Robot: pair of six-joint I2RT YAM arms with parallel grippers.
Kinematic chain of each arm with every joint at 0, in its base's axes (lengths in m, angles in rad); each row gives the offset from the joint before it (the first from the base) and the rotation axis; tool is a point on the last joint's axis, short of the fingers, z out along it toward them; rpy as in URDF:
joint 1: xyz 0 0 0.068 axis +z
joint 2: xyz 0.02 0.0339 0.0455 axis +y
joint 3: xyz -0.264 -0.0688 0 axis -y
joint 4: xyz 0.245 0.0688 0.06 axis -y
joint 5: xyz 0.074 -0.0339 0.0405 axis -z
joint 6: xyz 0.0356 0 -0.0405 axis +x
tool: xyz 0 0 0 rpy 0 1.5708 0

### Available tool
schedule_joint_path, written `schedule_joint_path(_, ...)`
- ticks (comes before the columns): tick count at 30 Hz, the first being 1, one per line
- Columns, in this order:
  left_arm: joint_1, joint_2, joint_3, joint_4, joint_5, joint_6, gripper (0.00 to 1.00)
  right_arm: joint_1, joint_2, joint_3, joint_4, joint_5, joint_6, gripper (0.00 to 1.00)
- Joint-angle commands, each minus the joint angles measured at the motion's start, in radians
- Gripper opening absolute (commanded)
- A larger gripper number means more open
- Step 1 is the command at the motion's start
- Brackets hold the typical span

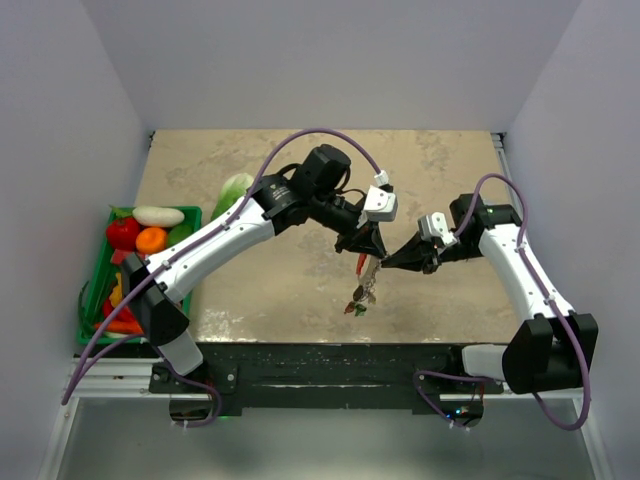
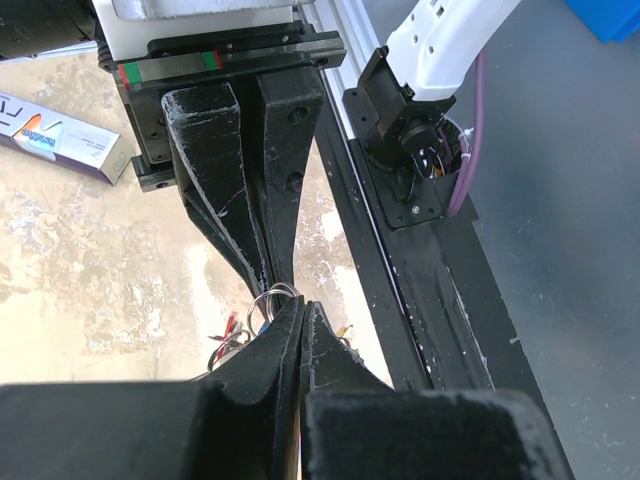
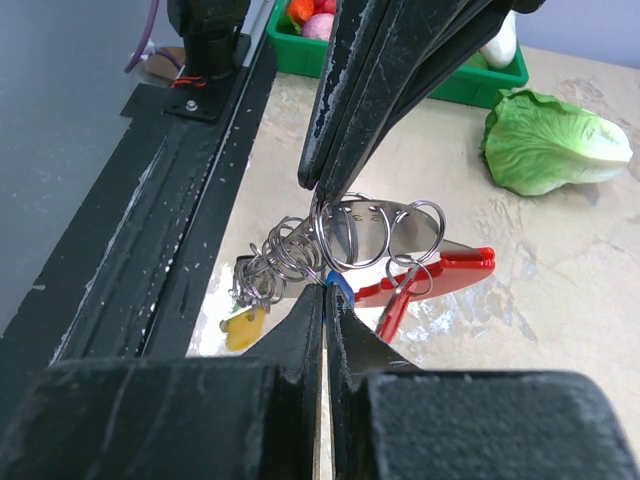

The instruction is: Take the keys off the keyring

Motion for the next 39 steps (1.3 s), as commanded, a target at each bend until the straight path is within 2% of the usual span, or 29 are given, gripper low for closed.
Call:
schedule_joint_path(1, -0.007, -0.006, 0.040, 0.029, 0.025, -0.016, 0.00, 0.006, -0.020, 0.033, -0.077, -0.022, -0.007, 0.00)
schedule_joint_path(14, -0.007, -0.020, 0.027, 0.020, 0.028, -0.005, 0.00, -0.012, -0.089, 0.057, -0.046, 0.027, 0.036, 0.00)
schedule_joint_path(17, -0.007, -0.023, 0.025, 0.020, 0.028, -0.005, 0.00, -0.017, -0.126, 0.050, 0.044, 0.051, 0.132, 0.00)
schedule_joint_path(20, -0.007, -0.024, 0.025, 0.019, 0.025, -0.005, 0.00, -0.017, -0.204, 0.014, 0.236, 0.080, 0.330, 0.00)
schedule_joint_path(24, -0.007, -0.026, 0.024, 0.019, 0.019, -0.002, 0.00, -0.015, -0.345, -0.097, 0.582, 0.169, 0.735, 0.00)
schedule_joint_path(25, -0.007, -0.027, 0.024, 0.017, 0.019, -0.002, 0.00, -0.015, -0.362, -0.096, 0.598, 0.175, 0.740, 0.00)
schedule_joint_path(27, -0.007, -0.027, 0.025, 0.019, 0.018, -0.002, 0.00, -0.015, -0.334, -0.060, 0.504, 0.171, 0.624, 0.00)
schedule_joint_path(29, -0.008, -0.029, 0.027, 0.019, 0.018, -0.004, 0.00, -0.015, -0.319, -0.049, 0.433, 0.168, 0.583, 0.00)
schedule_joint_path(39, -0.007, -0.030, 0.028, 0.023, 0.013, -0.010, 0.00, -0.015, -0.363, -0.055, 0.446, 0.192, 0.611, 0.00)
